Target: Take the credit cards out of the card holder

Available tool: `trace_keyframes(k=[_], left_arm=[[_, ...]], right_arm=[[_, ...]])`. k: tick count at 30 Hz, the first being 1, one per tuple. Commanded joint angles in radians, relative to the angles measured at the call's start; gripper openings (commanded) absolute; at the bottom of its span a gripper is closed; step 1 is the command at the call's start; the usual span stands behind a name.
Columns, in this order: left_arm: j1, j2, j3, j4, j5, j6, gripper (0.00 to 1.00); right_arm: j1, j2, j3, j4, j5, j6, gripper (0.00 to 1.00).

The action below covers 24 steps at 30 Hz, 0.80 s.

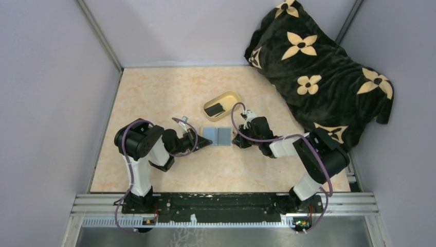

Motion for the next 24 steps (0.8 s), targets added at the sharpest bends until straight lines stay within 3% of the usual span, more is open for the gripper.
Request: trace_keyframes(k=[1, 15, 24], left_arm=[[-0.003, -0.037, 0.018, -0.125, -0.05, 0.101, 0.0], [-0.002, 0.019, 0.031, -0.114, -0.045, 0.08, 0.0], [-0.003, 0.001, 0.027, -0.135, -0.047, 0.089, 0.0]], right_arm=[[0.007, 0.046, 0.025, 0.059, -0.019, 0.007, 0.0], [0.013, -0.096, 0.087, -0.062, -0.003, -0.013, 0.0], [0.013, 0.002, 0.096, -0.023, -0.023, -0.007, 0.0]])
